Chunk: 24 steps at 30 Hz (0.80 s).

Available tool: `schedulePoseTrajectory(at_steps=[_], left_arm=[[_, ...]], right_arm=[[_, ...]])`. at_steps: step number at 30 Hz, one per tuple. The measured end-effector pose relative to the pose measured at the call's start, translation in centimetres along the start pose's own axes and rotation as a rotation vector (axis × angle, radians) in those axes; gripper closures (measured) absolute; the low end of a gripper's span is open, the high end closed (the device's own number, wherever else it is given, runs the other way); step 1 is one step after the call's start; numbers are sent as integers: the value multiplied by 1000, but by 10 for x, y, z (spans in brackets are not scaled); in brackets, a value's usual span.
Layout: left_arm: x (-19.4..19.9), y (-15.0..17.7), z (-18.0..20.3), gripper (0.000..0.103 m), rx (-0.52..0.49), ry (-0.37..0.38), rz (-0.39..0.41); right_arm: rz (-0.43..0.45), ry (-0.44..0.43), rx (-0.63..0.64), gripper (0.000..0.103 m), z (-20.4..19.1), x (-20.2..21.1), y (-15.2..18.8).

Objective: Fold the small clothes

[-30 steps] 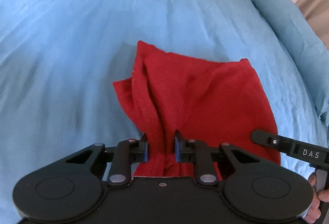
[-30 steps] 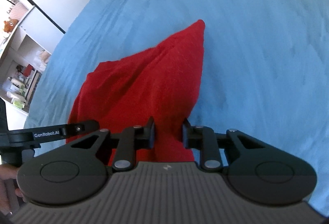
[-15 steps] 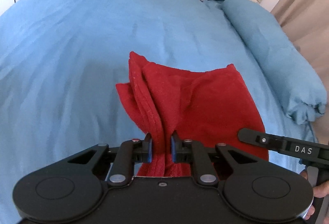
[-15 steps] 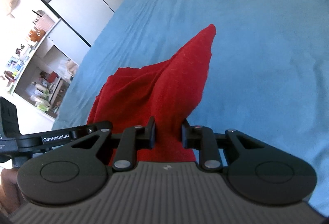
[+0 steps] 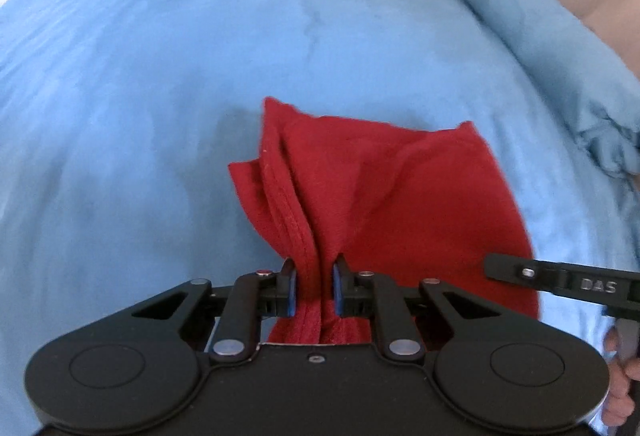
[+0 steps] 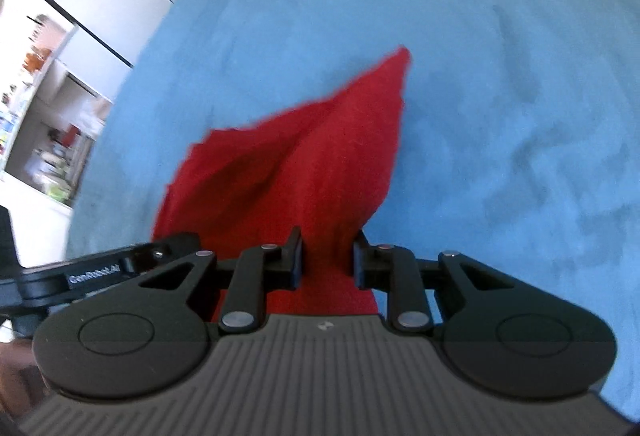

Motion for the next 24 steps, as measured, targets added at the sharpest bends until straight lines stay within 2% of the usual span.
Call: schedulePoseTrajectory(at_steps=[2,4,6,8,10,12,14,17,21,24], left_arm=[[-4,2,-2,81,6,-3,7],[-5,3,1,71,-27,-29,12],[-3,3,6,60,-59,-50,24],[2,0,11,54,-87,-70,40],[9,0,9,53,-108,-100,55],[15,3,5,53,-106,-124,55],[15,7,0,53,-90,-141,50],[12,13,-11,53,-75,-149,44],[-7,28,-21,53,-104,-164,57],[-17,38,-28,45,-108,-160,95]], right_arm=[[3,-4,-5,63,11,-4,5],[4,-14,-16,59,18,-9,6],[-8,-13,-14,50,24,-12,7],[-17,-24,-36,48,28,-12,7],[-18,-31,-33,36,28,-7,6],[0,-1,-3,11,23,5,5],[29,29,40,0,17,16,7],[48,102,97,0,11,22,10],[40,163,127,0,16,6,18],[58,174,144,0,26,-9,26]])
Point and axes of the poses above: each gripper's, at about its wrist camera, not at the fingertips, and x roughly against the way its jaws point, z to its right, y to its underside, the point moved 2 cm from there along -x, roughly the way its jaws point, and after that the axes turned 4 degrees about -x, right-handed, at the moved point
